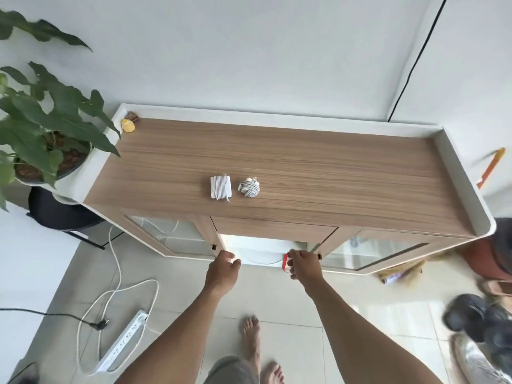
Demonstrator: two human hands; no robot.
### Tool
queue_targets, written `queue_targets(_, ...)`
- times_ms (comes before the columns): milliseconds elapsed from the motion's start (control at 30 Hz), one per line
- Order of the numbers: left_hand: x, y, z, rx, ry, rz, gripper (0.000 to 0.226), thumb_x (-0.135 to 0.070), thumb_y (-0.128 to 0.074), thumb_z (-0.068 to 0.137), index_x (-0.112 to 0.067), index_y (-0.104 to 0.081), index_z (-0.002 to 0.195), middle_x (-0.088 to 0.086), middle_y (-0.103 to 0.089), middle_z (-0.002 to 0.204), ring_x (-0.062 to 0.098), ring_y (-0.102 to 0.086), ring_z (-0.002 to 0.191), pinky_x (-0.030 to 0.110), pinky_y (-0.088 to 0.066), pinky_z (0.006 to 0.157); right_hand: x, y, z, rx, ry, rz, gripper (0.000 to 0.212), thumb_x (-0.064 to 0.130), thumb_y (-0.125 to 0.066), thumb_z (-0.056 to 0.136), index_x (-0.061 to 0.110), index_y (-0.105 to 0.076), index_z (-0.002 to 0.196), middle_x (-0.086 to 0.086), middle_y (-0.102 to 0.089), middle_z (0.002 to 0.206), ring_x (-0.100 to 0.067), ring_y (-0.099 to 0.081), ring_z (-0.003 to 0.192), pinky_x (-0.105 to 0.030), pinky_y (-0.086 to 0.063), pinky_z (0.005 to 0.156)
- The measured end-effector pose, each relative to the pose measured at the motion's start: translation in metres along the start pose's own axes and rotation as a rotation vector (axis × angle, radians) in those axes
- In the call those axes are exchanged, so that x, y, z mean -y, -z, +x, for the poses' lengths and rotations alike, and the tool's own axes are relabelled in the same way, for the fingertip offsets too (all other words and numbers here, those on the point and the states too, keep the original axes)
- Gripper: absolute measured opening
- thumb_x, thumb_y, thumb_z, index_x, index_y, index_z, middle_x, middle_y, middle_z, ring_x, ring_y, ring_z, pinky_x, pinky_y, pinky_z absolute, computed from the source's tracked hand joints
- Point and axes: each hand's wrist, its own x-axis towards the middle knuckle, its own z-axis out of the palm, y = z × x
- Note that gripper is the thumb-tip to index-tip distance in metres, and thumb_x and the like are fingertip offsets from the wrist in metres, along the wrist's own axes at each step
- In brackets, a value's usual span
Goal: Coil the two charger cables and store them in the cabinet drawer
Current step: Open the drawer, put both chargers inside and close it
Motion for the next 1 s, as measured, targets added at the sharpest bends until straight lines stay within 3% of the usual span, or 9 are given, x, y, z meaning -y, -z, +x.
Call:
queue_targets(100,0.006,-0.009,0.013,0.088,0.088,-0.027,0.037,-0.036,-0.058,0.089,-0.02,-0.043,0.119,0.003,-0.066,0.09,0.029,-0.07,0.081,0.036,-0.055,0.078,-0.007,0.004,0.006,-0.04,-0.115,0.163,0.018,0.016,-0.047,0.093,0.006,-0.061,0.09,-0.007,-0.058,0.072,-0.019,-0.049,0.055,-0.027,-0.044,0.051)
queue_targets(200,-0.002,-0.011,0.036,0.091,0.212,-0.197,0.04,-0.032,-0.055,0.093,-0.014,-0.042,0.126,0.005,-0.063,0.09,0.021,-0.065,0.06,0.028,-0.05,0.059,0.006,-0.002,0.021,-0.106,-0.101,0.144,0.023,0.02,-0.047,0.093,0.003,-0.062,0.098,-0.008,-0.061,0.08,-0.021,-0.055,0.07,-0.031,-0.05,0.061)
queue_targets(300,-0.008,-0.016,0.068,0.083,0.317,-0.388,0.041,-0.029,-0.048,0.096,-0.012,-0.041,0.132,0.005,-0.061,0.084,0.02,-0.059,0.057,0.026,-0.047,0.056,0.025,-0.014,0.036,-0.262,0.144,-0.278,0.032,0.028,-0.053,0.093,0.011,-0.059,0.12,-0.008,-0.062,0.112,-0.025,-0.057,0.101,-0.033,-0.046,0.085)
queue_targets(400,-0.013,-0.028,0.093,0.081,0.369,-0.485,0.041,-0.03,-0.042,0.099,-0.011,-0.04,0.136,0.005,-0.059,0.083,0.021,-0.058,0.061,0.028,-0.047,0.058,0.051,-0.025,0.047,-0.199,0.495,-0.677,0.039,0.028,-0.057,0.092,0.02,-0.054,0.129,0.0,-0.051,0.129,-0.024,-0.046,0.119,-0.038,-0.045,0.095)
queue_targets(567,-0.029,-0.047,0.129,0.092,0.496,-0.708,0.045,-0.036,-0.025,0.104,-0.005,-0.043,0.13,0.01,-0.056,0.088,0.023,-0.056,0.066,0.036,-0.049,0.069,0.086,-0.044,0.076,-0.009,0.503,-0.914,0.053,0.025,-0.062,0.09,0.022,-0.042,0.139,0.001,-0.037,0.147,-0.024,-0.037,0.132,-0.035,-0.04,0.099)
queue_targets(633,-0.033,-0.053,0.142,0.088,0.548,-0.815,0.054,-0.046,-0.021,0.103,-0.007,-0.039,0.136,0.012,-0.057,0.092,0.027,-0.059,0.074,0.038,-0.05,0.072,0.089,-0.047,0.083,-0.017,0.493,-0.969,0.055,0.022,-0.064,0.089,0.026,-0.043,0.139,0.005,-0.038,0.147,-0.024,-0.039,0.131,-0.036,-0.039,0.101)
queue_targets(767,-0.033,-0.063,0.161,0.054,0.683,-1.127,0.071,-0.06,-0.016,0.098,-0.012,-0.028,0.149,0.021,-0.052,0.135,0.037,-0.056,0.119,0.047,-0.047,0.094,0.099,-0.052,0.093,-0.077,0.499,-1.084,0.053,0.021,-0.066,0.086,0.034,-0.048,0.134,0.009,-0.044,0.14,-0.024,-0.042,0.124,-0.039,-0.047,0.089)
queue_targets(867,-0.031,-0.072,0.175,0.031,0.734,-1.321,0.074,-0.064,-0.016,0.096,-0.012,-0.032,0.147,0.021,-0.049,0.141,0.034,-0.053,0.126,0.047,-0.045,0.096,0.103,-0.052,0.097,-0.104,0.499,-1.16,0.051,0.026,-0.067,0.086,0.037,-0.05,0.132,0.01,-0.046,0.137,-0.023,-0.045,0.12,-0.038,-0.048,0.078)
queue_targets(1000,-0.029,-0.084,0.186,0.024,0.787,-1.568,0.081,-0.073,-0.026,0.088,-0.016,-0.037,0.144,0.015,-0.046,0.144,0.031,-0.047,0.132,0.046,-0.041,0.102,0.099,-0.051,0.095,-0.117,0.54,-1.208,0.047,0.031,-0.065,0.087,0.038,-0.051,0.13,0.012,-0.046,0.137,-0.023,-0.046,0.118,-0.038,-0.051,0.073)
